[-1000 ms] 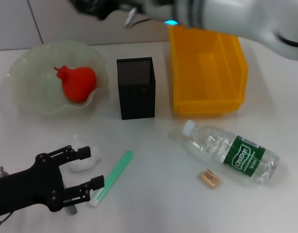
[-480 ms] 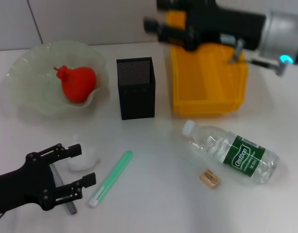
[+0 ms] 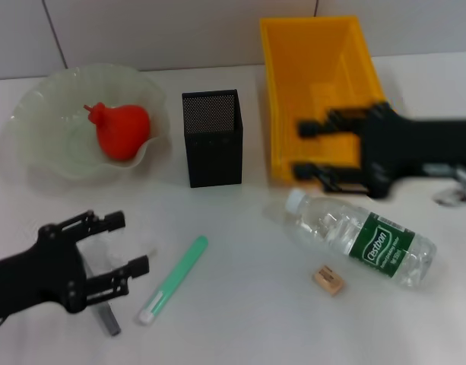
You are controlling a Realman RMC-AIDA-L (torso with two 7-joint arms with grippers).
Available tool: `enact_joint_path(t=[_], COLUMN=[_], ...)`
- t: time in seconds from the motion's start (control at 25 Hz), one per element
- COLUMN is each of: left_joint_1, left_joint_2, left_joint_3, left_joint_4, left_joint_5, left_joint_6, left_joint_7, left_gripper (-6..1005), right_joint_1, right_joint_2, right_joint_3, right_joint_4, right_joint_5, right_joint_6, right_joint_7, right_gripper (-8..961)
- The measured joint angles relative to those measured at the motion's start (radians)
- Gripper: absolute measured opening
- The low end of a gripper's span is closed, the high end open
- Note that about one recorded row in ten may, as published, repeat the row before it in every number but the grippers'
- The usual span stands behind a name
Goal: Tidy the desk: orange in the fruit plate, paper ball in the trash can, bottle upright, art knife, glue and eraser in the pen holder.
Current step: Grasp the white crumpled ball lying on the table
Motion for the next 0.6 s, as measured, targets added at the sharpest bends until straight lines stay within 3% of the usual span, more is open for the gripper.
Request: enact_joint_path(t=[0.04, 0.12, 0.24, 0.6], left_joint_1=[-0.012, -0.018, -0.052, -0.107], left_joint_2=[-0.005, -0.006, -0.008, -0.013], left_joint_3=[0.006, 0.008, 0.010, 0.011], left_joint_4=[0.031, 0.043, 0.087, 0.098], left_joint_5=[0.003, 0.006, 0.039, 0.143], left_joint_6=[-0.019, -0.029, -0.103, -0.258], left_joint_7=[-0.004, -0.007, -0.039, -0.116], left_gripper=[670, 669, 667, 662], right_joint_1=[-0.031, -0.047, -0.114, -0.174], right_joint_2=[0.000, 0.000, 0.000, -0.006], right_joint_3=[0.077, 0.108, 0.239, 0.339], right_joint_4=[0.025, 0.043, 0.129, 0.217], right_joint_5=[-0.019, -0.019, -0.021, -0.025], right_joint_6=[-0.075, -0.099, -0.185, -0.206], right_joint_7=[-0.031, -0.051, -0.179, -0.277], right_gripper=[585, 585, 585, 586])
